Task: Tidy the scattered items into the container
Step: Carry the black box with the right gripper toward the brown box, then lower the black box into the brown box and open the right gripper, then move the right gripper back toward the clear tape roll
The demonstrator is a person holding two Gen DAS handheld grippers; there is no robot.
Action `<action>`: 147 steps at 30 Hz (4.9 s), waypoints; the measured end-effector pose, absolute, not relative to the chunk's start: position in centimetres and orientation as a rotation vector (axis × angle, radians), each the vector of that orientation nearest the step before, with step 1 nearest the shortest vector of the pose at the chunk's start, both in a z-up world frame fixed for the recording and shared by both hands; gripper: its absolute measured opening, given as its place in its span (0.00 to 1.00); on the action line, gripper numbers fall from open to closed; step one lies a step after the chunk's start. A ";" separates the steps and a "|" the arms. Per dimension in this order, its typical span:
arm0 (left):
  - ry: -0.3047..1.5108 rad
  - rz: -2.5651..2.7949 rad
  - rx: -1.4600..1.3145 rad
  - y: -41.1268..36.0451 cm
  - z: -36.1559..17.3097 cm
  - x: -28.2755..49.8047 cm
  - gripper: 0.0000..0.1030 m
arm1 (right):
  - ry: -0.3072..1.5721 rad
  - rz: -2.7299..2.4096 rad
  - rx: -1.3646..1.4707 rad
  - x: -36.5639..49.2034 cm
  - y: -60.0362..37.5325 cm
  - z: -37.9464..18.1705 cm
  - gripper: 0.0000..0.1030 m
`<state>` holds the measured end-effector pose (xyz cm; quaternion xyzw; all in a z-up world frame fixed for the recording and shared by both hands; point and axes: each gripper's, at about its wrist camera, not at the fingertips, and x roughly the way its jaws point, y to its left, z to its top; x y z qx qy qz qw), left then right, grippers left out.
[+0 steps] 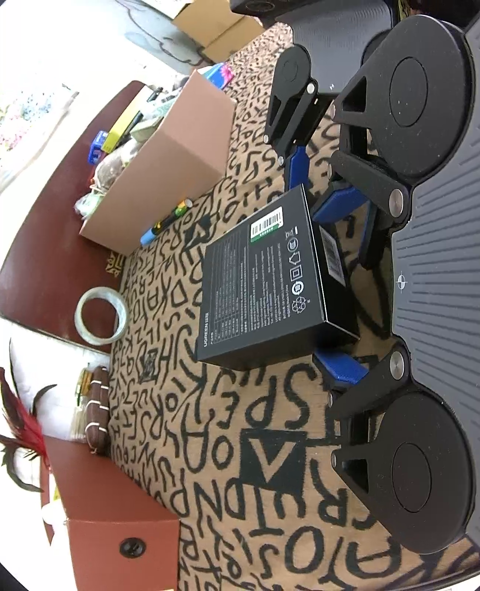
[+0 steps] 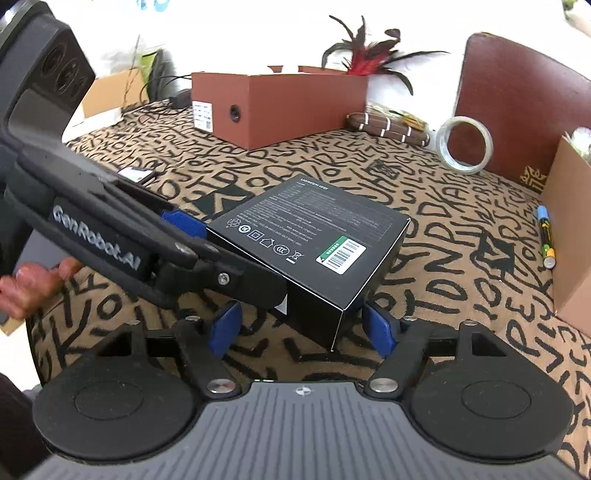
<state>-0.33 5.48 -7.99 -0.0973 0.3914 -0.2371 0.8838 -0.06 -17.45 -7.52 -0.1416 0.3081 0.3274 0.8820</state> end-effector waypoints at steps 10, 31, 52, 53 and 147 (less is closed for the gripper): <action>0.829 -0.503 -0.231 5.2 -6.7 0.9 0.89 | 0.627 0.695 -0.301 0.6 -17.2 -7.0 0.82; 0.917 -0.495 -0.219 4.4 -7.4 3.4 0.87 | 0.667 0.686 -0.312 2.6 -17.3 -7.5 0.83; 0.648 -0.338 -0.187 9.9 1.6 3.7 0.81 | 0.466 0.755 -0.365 5.5 -12.2 0.3 0.80; 0.629 -0.325 -0.177 10.4 2.4 4.1 0.81 | 0.450 0.761 -0.365 6.0 -11.6 1.0 0.80; 0.605 -0.309 -0.231 3.5 -3.4 7.0 1.00 | 0.485 0.484 -0.110 9.6 -16.9 -2.7 0.99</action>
